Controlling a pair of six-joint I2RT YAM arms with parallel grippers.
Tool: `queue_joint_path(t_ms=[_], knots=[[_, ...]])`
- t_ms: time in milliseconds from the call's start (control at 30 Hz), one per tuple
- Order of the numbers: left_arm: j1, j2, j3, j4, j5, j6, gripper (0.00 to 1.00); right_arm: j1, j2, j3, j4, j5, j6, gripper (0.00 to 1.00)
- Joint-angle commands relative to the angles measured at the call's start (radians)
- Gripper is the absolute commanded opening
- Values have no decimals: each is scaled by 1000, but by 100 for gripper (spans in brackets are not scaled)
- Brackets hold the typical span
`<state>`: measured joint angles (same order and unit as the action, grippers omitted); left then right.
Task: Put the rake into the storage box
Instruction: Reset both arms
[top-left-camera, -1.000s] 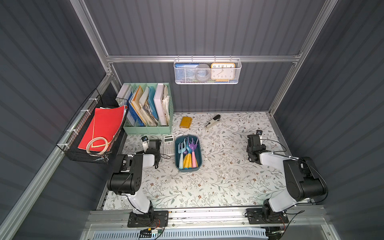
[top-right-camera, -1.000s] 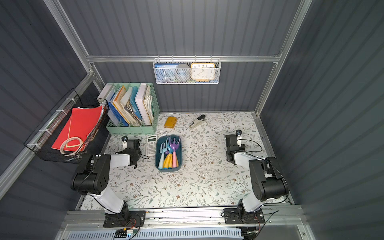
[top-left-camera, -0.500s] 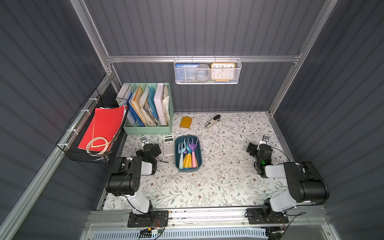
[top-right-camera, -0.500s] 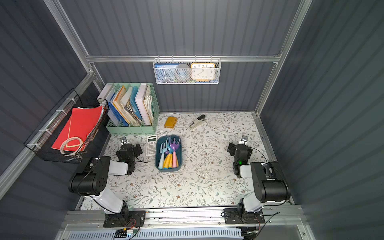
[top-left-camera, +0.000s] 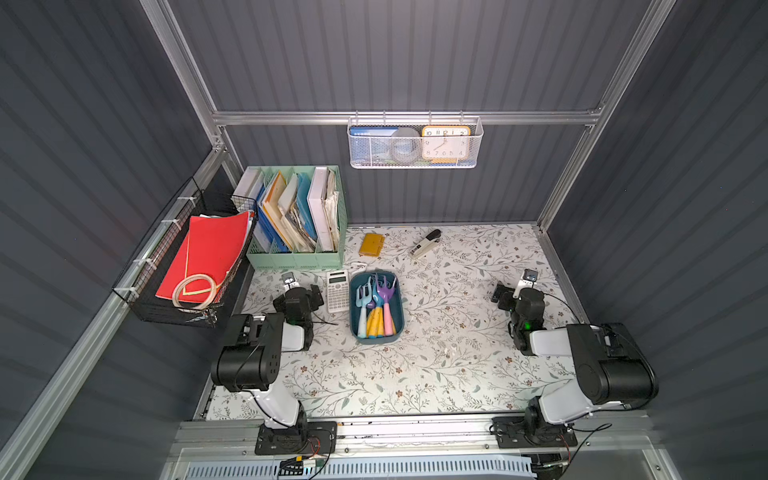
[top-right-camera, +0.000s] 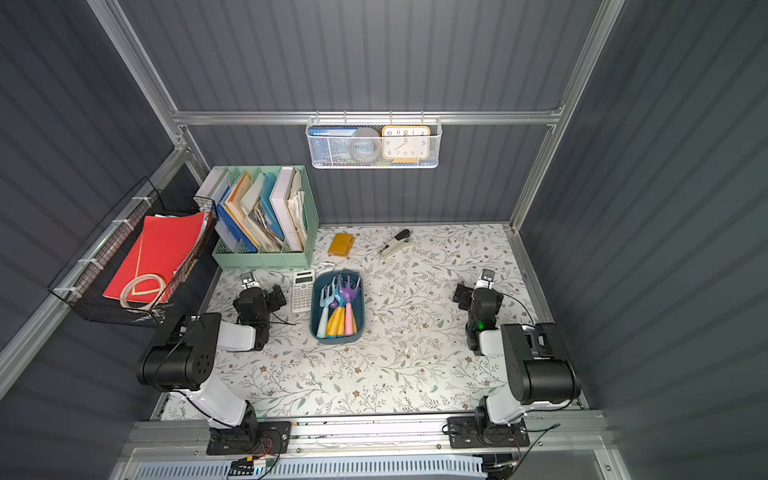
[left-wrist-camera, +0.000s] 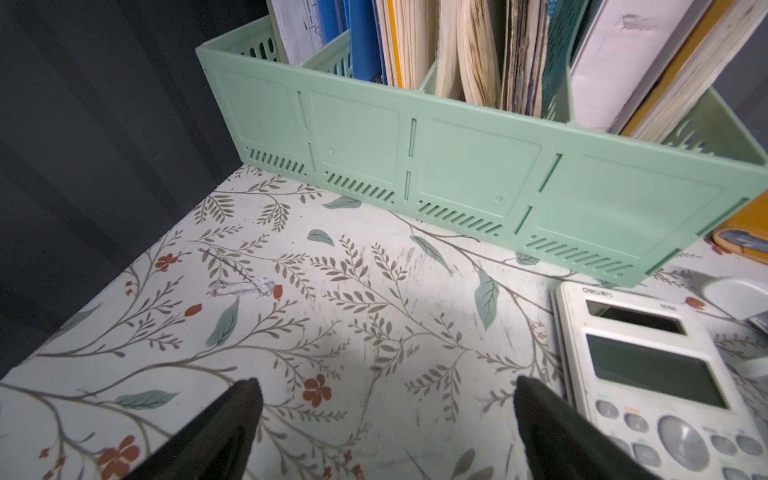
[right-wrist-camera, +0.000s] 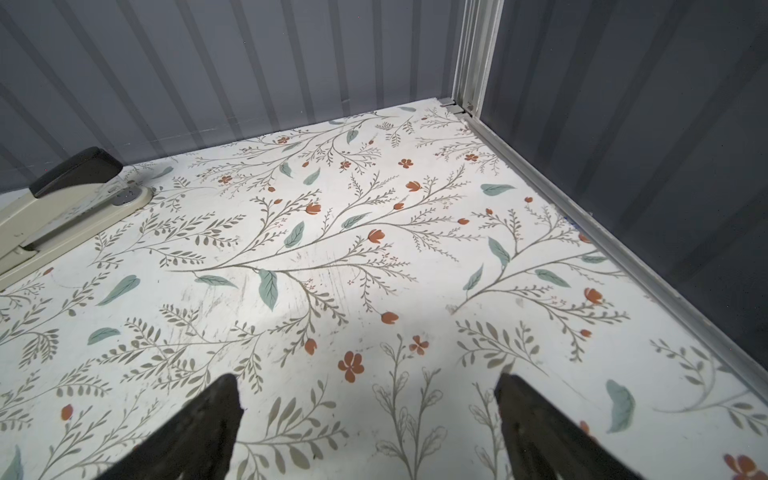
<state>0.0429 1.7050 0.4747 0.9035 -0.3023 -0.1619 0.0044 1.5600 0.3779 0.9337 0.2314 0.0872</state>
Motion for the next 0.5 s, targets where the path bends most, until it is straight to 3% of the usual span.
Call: queue_joint_path(t_ms=[0,467], knots=[[3,-2,-10,22,8,17,100,0,13,-13,57,-5,-15,99],[20,-2,-5,13,41,10,100,0,8,-11,48,-4,-14,99]])
